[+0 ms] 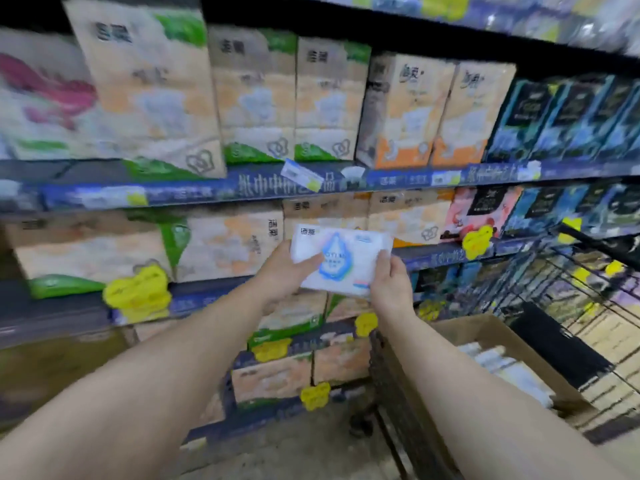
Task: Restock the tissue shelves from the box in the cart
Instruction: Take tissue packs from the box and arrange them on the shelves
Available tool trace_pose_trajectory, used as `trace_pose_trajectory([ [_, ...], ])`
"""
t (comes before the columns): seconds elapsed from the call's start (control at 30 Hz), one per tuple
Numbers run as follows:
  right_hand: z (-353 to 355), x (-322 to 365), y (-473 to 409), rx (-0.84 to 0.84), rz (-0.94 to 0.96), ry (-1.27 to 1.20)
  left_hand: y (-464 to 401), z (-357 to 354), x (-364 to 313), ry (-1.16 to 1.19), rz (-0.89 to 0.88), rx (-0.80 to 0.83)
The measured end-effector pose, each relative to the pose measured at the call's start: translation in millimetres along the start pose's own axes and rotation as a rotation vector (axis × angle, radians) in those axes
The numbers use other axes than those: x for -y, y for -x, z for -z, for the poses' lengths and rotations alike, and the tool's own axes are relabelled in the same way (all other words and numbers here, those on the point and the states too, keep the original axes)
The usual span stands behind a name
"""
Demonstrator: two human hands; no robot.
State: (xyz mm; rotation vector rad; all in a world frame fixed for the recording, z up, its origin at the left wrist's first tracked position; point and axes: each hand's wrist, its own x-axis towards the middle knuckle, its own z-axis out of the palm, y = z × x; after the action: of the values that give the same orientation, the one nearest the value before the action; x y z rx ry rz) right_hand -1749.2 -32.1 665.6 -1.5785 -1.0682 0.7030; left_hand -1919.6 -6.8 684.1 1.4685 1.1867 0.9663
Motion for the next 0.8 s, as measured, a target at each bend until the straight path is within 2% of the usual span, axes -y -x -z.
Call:
trace_pose_trajectory([
  [0.17, -107, 66, 41, 0.172, 0.094, -0.098, 48, 131, -5, 0.076, 0.012, -0.247],
  [0.4, -298, 166, 134, 0.443, 0.244, -0.192, 140, 353, 9, 0.023, 0.008, -0.56],
  [0.6, -444, 245, 210, 0.812, 0.277, -0.23, 206, 521, 17, -0.051, -0.029, -0.811],
  [0.7, -490, 270, 225, 0.886, 0.312, -0.153, 217, 579, 21, -0.062, -0.018, -0.816],
  [0.8, -518, 287, 223, 0.875, 0.386, -0.068, 206, 620, 25, -0.095, 0.006, -0.803],
])
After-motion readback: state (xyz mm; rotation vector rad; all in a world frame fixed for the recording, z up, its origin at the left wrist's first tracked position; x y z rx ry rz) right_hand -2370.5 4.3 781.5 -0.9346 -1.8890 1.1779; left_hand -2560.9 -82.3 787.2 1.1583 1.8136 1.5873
